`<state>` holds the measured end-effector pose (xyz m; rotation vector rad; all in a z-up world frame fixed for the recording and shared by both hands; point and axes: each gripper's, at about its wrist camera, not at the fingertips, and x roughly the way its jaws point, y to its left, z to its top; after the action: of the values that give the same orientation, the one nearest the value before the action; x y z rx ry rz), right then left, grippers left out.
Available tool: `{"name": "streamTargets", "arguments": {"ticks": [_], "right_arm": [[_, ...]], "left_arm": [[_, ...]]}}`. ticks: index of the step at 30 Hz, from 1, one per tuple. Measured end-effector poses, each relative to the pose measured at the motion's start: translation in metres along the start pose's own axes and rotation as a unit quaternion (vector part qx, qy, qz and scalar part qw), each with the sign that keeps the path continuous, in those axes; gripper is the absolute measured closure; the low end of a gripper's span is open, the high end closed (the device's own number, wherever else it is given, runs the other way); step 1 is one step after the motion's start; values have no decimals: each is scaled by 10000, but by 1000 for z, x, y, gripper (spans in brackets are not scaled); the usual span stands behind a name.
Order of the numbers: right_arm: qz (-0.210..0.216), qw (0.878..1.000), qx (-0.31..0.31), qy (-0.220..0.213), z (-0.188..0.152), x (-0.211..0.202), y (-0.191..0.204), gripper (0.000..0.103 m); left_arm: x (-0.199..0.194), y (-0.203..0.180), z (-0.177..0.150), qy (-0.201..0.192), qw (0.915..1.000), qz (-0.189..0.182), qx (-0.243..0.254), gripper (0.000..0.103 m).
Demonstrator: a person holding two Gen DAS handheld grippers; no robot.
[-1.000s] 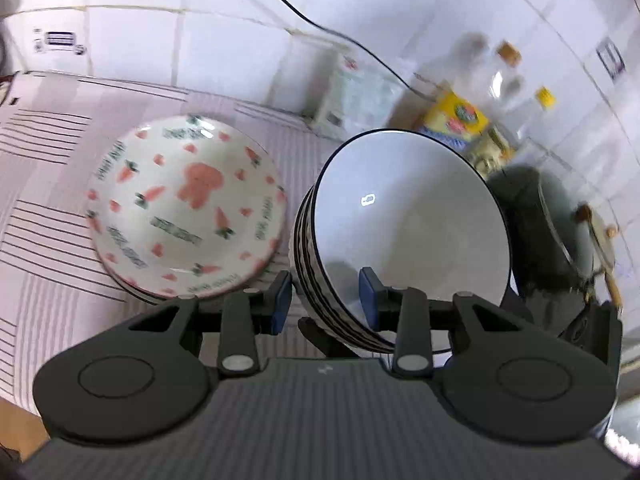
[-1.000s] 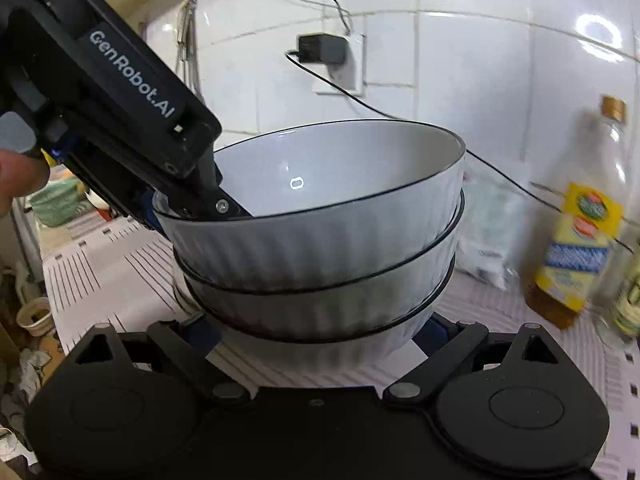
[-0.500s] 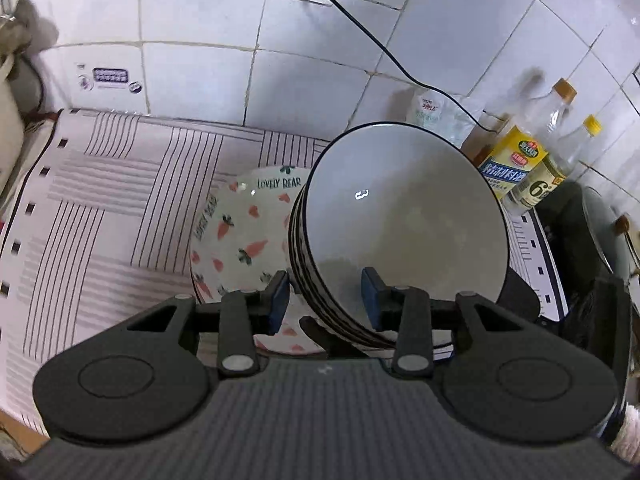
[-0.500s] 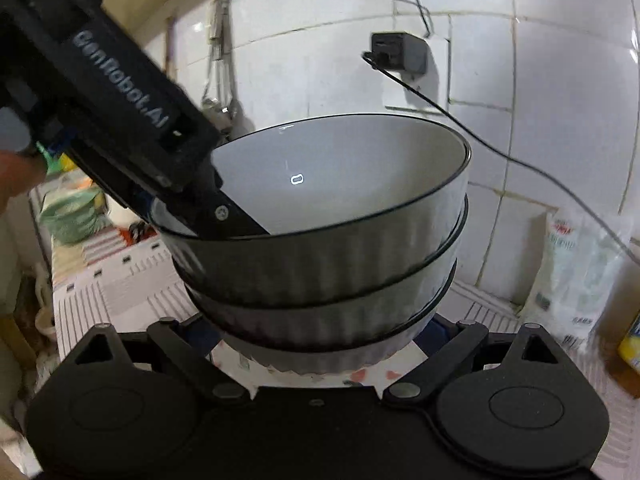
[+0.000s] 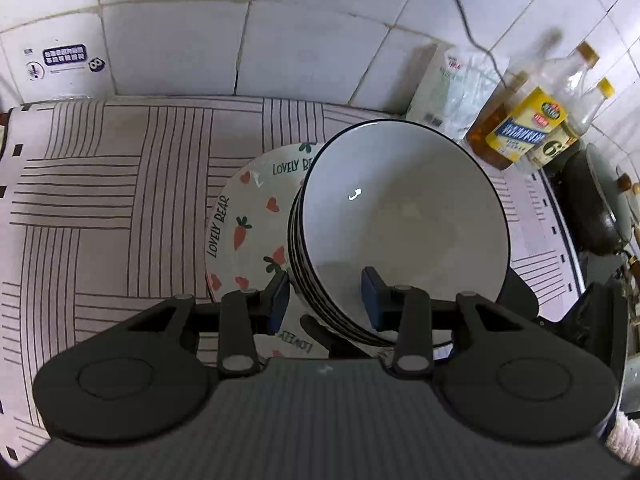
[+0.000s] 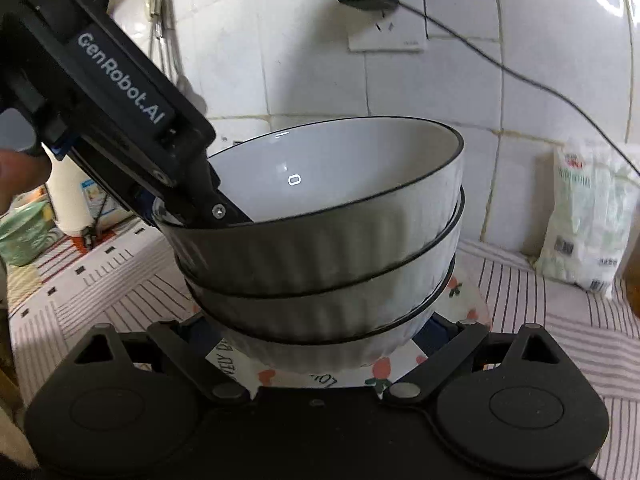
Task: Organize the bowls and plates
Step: 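Carry the bowl stack onto the bunny plate and open the left tool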
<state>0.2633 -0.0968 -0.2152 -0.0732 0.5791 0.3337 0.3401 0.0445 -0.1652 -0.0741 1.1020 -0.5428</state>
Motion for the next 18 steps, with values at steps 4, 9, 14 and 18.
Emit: {"name": "streamTargets", "arguments": {"ticks": [4, 9, 14, 18], "right_arm": [[-202, 9997, 30, 143, -2, 7, 4, 5], [-337, 9989, 263, 179, -1, 8, 5, 5], [-447, 9986, 10, 273, 1, 20, 11, 5], [-431, 9985, 9, 340, -2, 26, 12, 5]], "left_arm": [[8, 2, 2, 87, 9999, 10, 117, 66], [11, 12, 14, 298, 9991, -197, 209, 66], [19, 16, 16, 328, 9991, -70, 249, 66], [21, 19, 14, 365, 9989, -56, 278, 66]]}}
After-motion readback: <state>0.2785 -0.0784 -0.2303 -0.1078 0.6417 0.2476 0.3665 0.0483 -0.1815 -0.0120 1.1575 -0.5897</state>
